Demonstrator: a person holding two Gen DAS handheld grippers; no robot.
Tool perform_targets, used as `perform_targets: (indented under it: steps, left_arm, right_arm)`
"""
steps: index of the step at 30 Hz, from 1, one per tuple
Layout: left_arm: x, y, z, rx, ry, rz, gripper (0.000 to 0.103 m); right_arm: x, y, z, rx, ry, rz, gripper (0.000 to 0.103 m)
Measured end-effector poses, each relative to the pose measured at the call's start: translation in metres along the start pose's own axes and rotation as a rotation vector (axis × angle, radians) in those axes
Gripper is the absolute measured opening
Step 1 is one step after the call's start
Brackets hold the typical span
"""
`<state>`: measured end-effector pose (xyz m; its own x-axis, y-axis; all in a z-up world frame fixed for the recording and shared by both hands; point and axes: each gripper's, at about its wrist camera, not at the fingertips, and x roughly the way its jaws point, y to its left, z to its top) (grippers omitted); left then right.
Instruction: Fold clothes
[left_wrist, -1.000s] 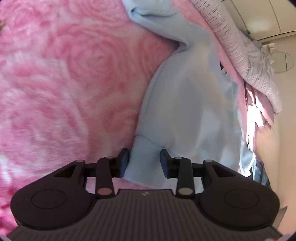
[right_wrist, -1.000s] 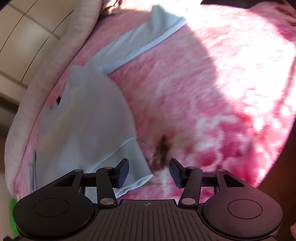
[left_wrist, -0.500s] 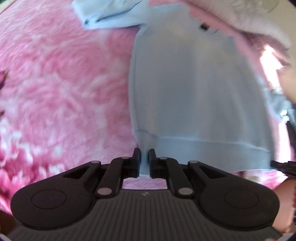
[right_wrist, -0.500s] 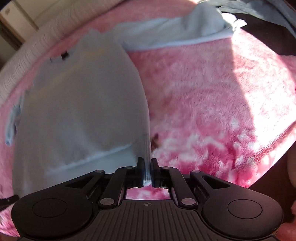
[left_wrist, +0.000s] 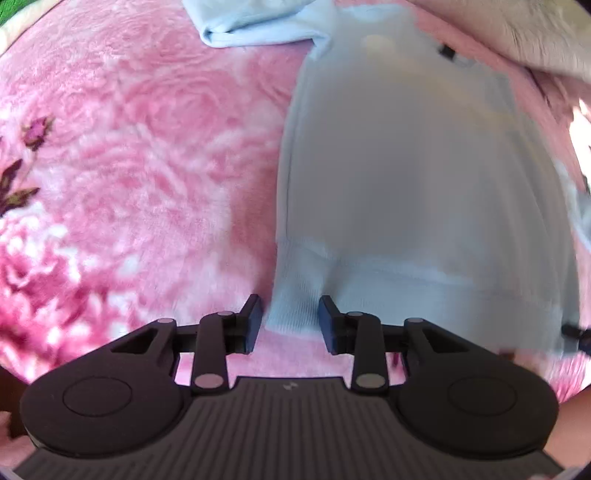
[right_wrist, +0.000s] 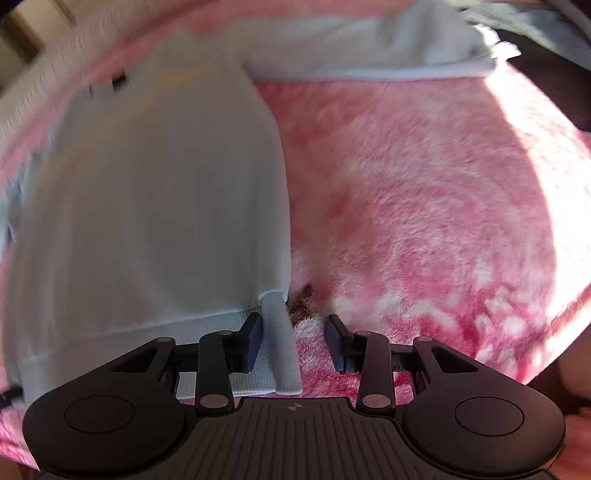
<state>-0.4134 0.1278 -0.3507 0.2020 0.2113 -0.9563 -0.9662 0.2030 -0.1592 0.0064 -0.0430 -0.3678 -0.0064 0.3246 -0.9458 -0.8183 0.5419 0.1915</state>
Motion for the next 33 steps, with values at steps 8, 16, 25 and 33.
perform_targets:
  steps: [8,16,25,33]
  left_arm:
    - [-0.039,0.017,0.073,0.04,-0.124,0.109,0.028]
    - [0.012,-0.008,0.24,0.288,-0.291,0.165,0.037]
    - [0.103,-0.03,0.318,0.443,-0.253,0.228,0.016]
    - [0.057,0.037,0.305,0.243,-0.391,0.302,0.004]
  right_arm:
    - [-0.02,0.009,0.034,0.037,-0.006,-0.115,0.037]
    - [-0.021,0.038,0.088,0.115,-0.142,-0.158,0.037]
    - [-0.017,0.066,0.103,0.155,-0.12,-0.149,0.037]
    - [-0.004,0.083,0.097,0.156,-0.065,-0.15,0.037]
